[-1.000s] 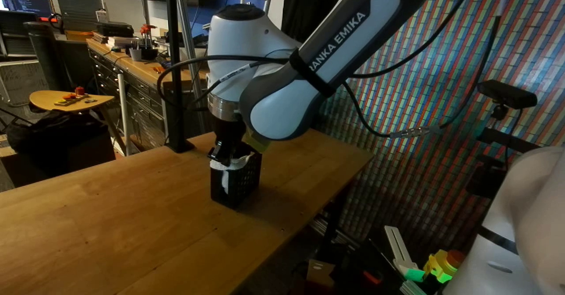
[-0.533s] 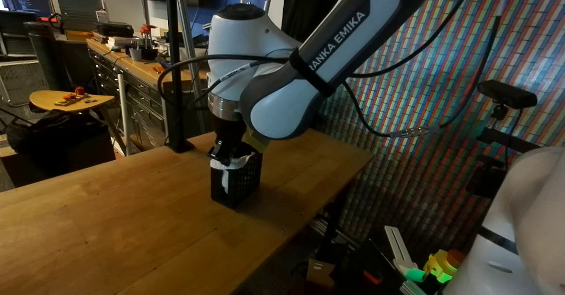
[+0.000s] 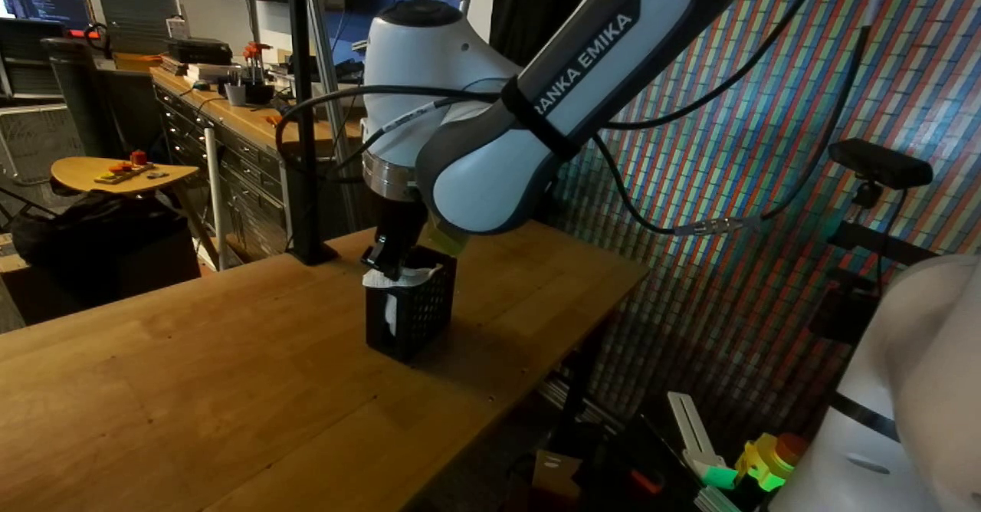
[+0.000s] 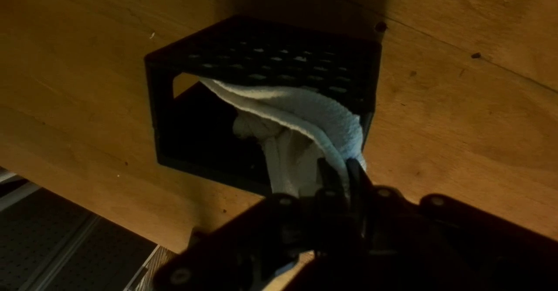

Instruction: Put the towel in the box

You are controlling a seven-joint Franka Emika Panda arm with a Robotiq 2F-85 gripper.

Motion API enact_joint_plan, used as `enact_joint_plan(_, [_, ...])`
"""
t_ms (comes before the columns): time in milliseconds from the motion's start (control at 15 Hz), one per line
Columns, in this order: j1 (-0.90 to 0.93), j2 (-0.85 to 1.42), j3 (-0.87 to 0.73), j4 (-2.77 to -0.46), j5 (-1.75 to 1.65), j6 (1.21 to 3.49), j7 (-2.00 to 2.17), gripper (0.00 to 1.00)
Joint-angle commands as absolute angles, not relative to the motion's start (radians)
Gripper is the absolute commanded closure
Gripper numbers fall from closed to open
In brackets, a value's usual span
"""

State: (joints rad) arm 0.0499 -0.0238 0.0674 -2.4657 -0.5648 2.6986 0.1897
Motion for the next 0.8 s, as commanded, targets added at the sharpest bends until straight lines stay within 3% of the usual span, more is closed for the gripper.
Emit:
enact_joint_plan(0, [0.041, -0.038, 0.056, -2.458, -0.549, 2.705, 0.150, 0.90])
enact_joint_plan(733, [-0.003, 0.024, 0.003, -2.438, -0.527, 2.766, 0.027, 0.90])
